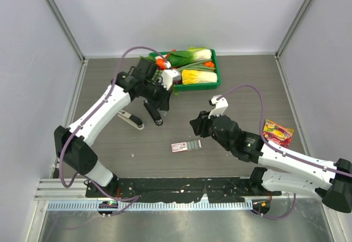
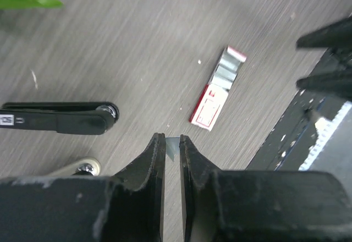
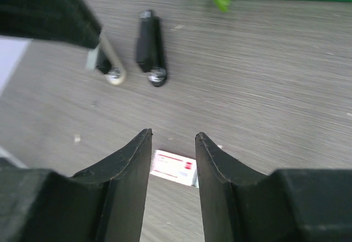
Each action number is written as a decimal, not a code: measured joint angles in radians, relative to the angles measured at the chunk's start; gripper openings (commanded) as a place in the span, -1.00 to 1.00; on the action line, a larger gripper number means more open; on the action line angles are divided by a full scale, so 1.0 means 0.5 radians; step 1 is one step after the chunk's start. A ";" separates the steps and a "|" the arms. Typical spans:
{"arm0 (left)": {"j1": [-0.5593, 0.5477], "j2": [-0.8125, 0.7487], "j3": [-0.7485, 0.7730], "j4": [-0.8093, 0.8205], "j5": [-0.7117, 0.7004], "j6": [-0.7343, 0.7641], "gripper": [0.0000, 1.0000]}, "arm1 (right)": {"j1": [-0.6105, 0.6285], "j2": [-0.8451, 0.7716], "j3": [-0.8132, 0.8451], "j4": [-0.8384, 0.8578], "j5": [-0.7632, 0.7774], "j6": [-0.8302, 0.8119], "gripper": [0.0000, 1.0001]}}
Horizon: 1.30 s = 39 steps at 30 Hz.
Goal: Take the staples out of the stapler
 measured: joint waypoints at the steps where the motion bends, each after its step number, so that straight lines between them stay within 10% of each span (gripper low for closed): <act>1: 0.044 -0.026 0.031 0.005 0.063 -0.027 -0.67 | -0.004 -0.024 -0.013 0.059 -0.071 0.000 -0.07; 17: 0.377 -0.204 0.144 0.101 1.262 -0.500 -0.55 | -0.126 -0.076 -0.015 0.871 -0.952 0.118 0.00; 39: 0.378 -0.392 0.053 0.259 1.354 -0.613 -0.40 | -0.161 0.005 0.069 0.974 -1.088 0.179 0.00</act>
